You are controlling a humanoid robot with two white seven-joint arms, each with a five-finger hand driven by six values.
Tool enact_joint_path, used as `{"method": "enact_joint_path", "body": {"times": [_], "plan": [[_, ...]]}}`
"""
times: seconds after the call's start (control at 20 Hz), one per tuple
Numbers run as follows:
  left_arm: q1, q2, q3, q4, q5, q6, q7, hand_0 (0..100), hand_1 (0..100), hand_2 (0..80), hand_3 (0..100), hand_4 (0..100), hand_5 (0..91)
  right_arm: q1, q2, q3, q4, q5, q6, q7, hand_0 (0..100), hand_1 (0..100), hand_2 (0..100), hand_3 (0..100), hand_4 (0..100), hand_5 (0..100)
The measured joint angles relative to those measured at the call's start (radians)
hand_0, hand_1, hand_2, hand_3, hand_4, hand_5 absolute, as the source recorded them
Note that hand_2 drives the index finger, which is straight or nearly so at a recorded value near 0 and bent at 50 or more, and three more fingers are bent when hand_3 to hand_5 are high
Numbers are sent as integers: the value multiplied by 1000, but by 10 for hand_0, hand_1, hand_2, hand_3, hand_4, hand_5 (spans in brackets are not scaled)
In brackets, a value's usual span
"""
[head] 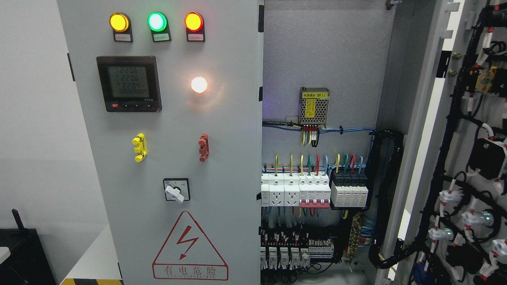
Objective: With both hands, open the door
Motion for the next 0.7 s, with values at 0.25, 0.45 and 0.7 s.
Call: {"method": "enact_joint_path", "body": {"times": [0.25,0.45,0.7], "plan": [[0,0,0,-1,0,1,0,120,389,0,0,0,0,-86,-1,-3,-13,1,2,0,120,389,0,0,0,0],[0,0,0,-2,0,2,0,120,389,0,0,0,0,-155,-2,-5,-20,1,36,0,120,389,0,0,0,0],[0,0,0,-2,0,2,0,120,389,0,0,0,0,-238,-2,-6,-30,1,123,0,120,389,0,0,0,0]]}}
